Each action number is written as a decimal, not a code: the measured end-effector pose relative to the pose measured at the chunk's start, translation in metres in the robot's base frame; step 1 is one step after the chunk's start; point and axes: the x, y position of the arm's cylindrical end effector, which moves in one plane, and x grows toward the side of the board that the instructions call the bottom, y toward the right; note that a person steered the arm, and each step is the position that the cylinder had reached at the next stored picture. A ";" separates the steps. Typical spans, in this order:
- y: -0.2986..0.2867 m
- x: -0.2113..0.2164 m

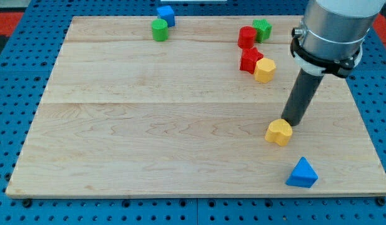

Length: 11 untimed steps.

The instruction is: Push the yellow heart into the blue triangle

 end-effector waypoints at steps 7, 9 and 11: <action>-0.006 0.053; -0.007 -0.020; 0.033 -0.098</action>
